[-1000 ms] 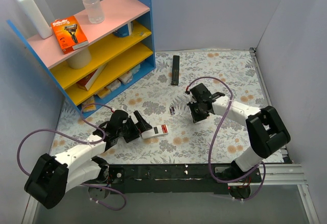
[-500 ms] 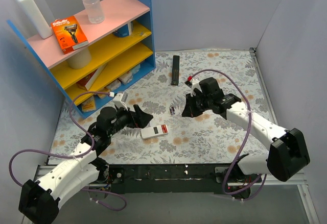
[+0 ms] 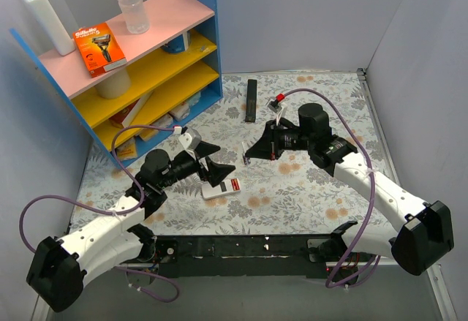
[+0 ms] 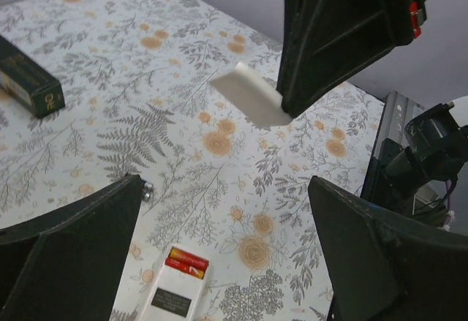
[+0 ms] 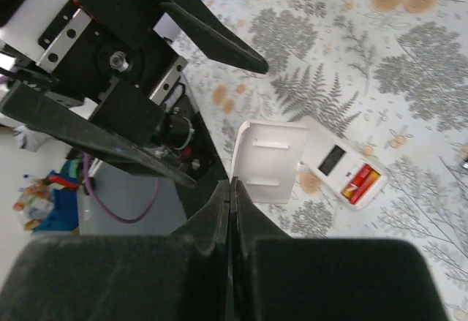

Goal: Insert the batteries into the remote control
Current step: Place the remote control at the center of the board.

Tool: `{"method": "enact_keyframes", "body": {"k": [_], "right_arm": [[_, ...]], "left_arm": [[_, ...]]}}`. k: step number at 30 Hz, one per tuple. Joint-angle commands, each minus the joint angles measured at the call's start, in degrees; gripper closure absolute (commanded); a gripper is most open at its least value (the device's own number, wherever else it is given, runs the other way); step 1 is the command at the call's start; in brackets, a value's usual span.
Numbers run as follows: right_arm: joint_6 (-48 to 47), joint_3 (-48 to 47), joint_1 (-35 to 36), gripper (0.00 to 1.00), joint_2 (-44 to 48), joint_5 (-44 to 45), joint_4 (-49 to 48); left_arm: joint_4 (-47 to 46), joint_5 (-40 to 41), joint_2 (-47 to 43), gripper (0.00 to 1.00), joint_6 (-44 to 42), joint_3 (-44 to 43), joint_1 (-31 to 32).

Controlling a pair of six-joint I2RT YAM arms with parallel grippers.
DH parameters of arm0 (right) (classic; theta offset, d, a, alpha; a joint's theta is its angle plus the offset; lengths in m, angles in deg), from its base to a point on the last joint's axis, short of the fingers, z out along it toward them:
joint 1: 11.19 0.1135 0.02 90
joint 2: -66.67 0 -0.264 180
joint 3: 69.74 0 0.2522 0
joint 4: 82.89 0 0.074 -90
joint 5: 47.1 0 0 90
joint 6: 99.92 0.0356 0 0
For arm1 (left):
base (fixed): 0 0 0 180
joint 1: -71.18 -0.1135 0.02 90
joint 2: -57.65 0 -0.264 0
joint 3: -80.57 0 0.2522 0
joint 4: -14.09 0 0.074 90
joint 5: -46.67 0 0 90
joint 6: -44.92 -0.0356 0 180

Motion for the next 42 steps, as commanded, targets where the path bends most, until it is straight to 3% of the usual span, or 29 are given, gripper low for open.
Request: {"method": "enact_keyframes", "body": {"k": [1,7,20,42], "right_arm": [[7.8,-1.0,0.1,0.99,0.6,-9.1,-9.2],[11.9,-2.4,0.1,0.99,-0.3,-12.8,-11.9],[18.3,-1.8,0.1,0.99,-0.8,-16.6,-17.6],[23.2,1.4,0.1,0.99,-0.2,-16.4,-20.4]], "left_arm": [[-5.1,-0.8,1.3,0.02,-9.1,-4.9,3.1],[-6.4,0.1,3.2,0.02,-16.1,-6.5,6.9],[-7.4,-0.2,3.4,0.02,-22.2,-7.8,9.5],[-14.3,-1.0,5.2,0.42,-17.7,-6.3,9.6]]}}
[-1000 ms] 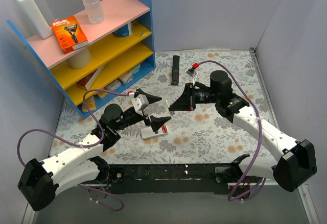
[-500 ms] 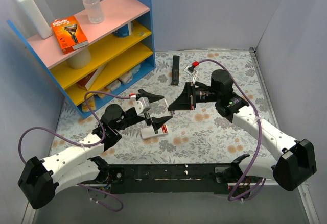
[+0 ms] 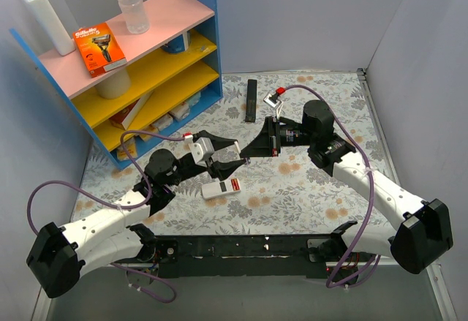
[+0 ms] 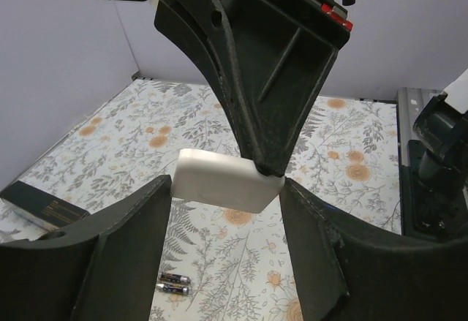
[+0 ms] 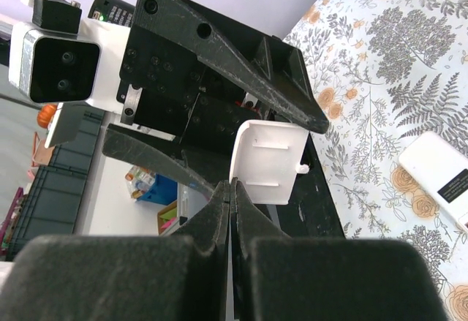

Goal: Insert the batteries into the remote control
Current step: Place the remote control at the center of the board, then place the battery cover at the center of the board.

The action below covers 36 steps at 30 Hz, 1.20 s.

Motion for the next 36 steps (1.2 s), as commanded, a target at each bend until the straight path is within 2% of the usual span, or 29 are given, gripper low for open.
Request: {"method": "enact_keyframes", "body": {"k": [1,4,8,11,13,18,19,21,24,27,29,32,33,36], "right_arm": [[1.2,1.2,0.1,0.99,0.5,-1.0,-2.9],[1.3,1.6,0.1,0.99,1.0,-0.4,-2.7],[-0.3,1.1,0.1,0.98,1.6,1.2,0.1],[-2.8,0.1,-0.1,0.83,2.0,3.8,4.5],[-4.8,0.1,-0.6,0.69,2.5,6.5,6.1],[-9.3,0.3,-4.4,0.35,5.5,13.2,14.8],[-10.9,0.4,-4.9,0.33,5.9,16.1,16.1],[-12.0,1.5,-5.9,0.2,7.7,19.8,18.3],[-15.1,4.9,-6.4,0.12,11.1,22.8,15.8],[-18.0,6.4,-6.4,0.09,11.6,25.3,18.5],[-18.8,4.7,-6.4,0.12,9.8,27.7,25.3],[-17.3,4.0,-5.8,0.18,7.9,28.2,27.4],[-15.8,4.1,-5.5,0.26,7.5,28.2,27.1],[-14.5,3.2,-3.2,0.41,4.8,28.1,26.6]], "left_arm": [[-3.0,-0.7,0.1,0.45,1.2,-0.6,0.3],[-2.3,-1.1,0.2,0.61,1.4,-0.7,0.3],[4.3,-1.3,0.3,0.7,0.3,-2.5,0.3],[10.5,-0.7,0.5,0.72,-0.3,-3.8,0.3],[13.6,-0.5,0.7,0.73,0.0,-4.8,0.3],[28.7,0.8,3.4,0.75,1.5,-8.8,0.3],[31.0,1.2,5.2,0.76,2.1,-10.8,0.3],[37.9,2.5,6.8,0.78,3.3,-12.6,0.3],[44.3,3.1,10.1,0.8,4.3,-15.7,0.3],[49.9,2.9,13.8,0.81,4.7,-19.0,0.3],[52.4,2.6,15.8,0.81,4.8,-20.8,0.3],[53.7,1.6,16.9,0.81,4.3,-21.5,0.5],[53.9,1.5,17.4,0.8,4.2,-21.7,0.6],[55.9,1.3,19.6,0.81,4.0,-23.1,0.8]]}}
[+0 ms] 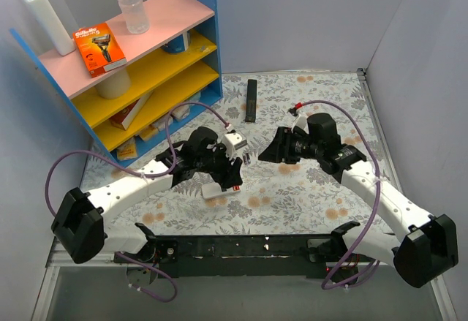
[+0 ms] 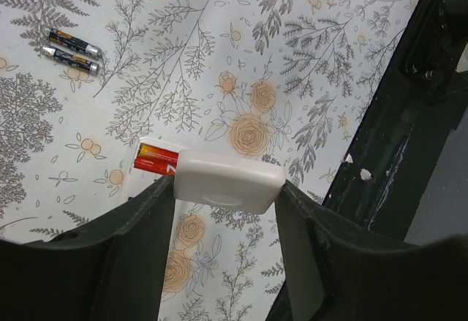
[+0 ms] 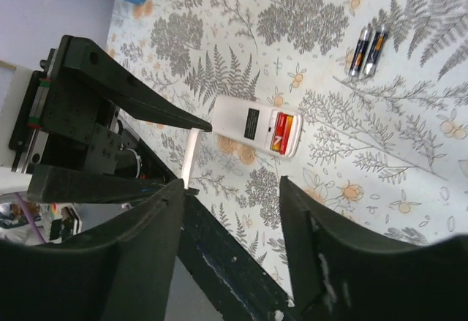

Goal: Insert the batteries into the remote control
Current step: Place the battery cover at the center of the board.

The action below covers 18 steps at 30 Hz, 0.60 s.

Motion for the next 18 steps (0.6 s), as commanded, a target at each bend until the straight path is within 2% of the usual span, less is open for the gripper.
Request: {"method": "enact_keyframes", "body": {"k": [1,6,9,14,18], "right_arm": [[1.4,-2.7,3.1,0.41,-2.9,1.9,1.6],[4.6,-0.8,5.6,0.46,-6.5,1.5,-3.0],[6.0,0.5,6.0,0.46,-7.4,1.6,-4.0],[4.7,5.0,5.8,0.45,-3.7,14.4,-1.0],[5.4,12.2,4.2,0.44,2.0,19.9,-2.1]], "left_arm": [[5.2,-0.6,2.0,0.81,-0.5,-4.1,0.7],[9.1,0.3,6.1,0.8,-1.1,-6.6,1.5],[11.6,2.1,8.9,0.8,-1.7,-8.4,2.3],[16.1,6.6,14.0,0.78,-4.1,-12.1,4.1],[17.8,9.7,17.5,0.78,-6.2,-14.4,5.6]]}}
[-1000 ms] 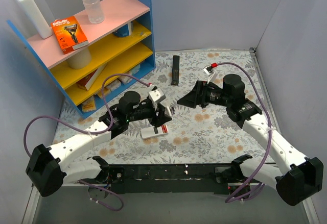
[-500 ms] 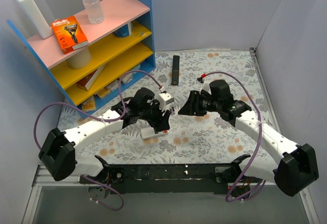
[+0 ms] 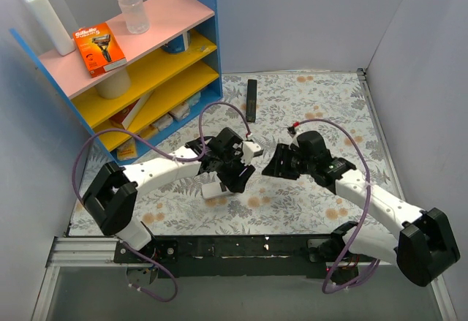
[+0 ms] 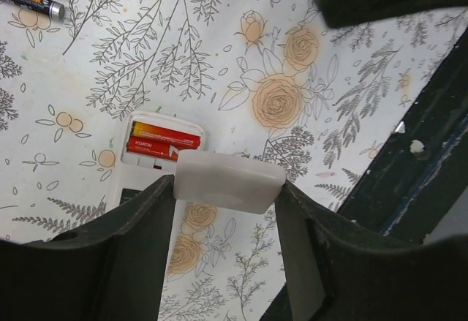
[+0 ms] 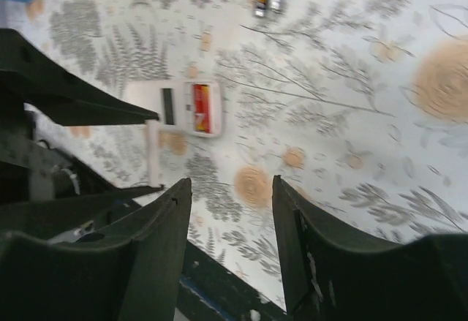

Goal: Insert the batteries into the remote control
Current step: Place the battery cover at the center of the board.

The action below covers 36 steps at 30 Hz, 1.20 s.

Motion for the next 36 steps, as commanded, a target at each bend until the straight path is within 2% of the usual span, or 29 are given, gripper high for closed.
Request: {"method": "enact_keyframes", "body": {"k": [1,8,17,18,24,36], "right_arm": [[0.8,6.4,-1.5,0.44,7.1,10.2,-0.9],[3.0,15.3,-2.7,0.45,16.2,13.6,-2.1],[4.8,17.7,-2.8,0.45,19.2,12.6,-2.1],[4.9,18.0,-2.8,0.45,19.3,12.5,-2.2],[4.9,18.3,-2.8,0.45,19.0,11.1,-2.8],[4.3,18.3,-2.9,0.45,16.3,8.9,-5.0]], "left_arm": [[3.5,5.7,2.3,0.78,-3.9,-3.6,1.5],[6.0,12.0,8.2,0.76,-7.6,-6.9,2.4],[5.9,16.7,11.4,0.71,-10.0,-8.0,4.7],[5.8,18.9,11.5,0.7,-10.4,-8.0,5.0],[4.1,19.9,11.9,0.68,-10.7,-8.5,5.8],[4.5,19.3,15.0,0.66,-10.3,-8.7,6.3]]}}
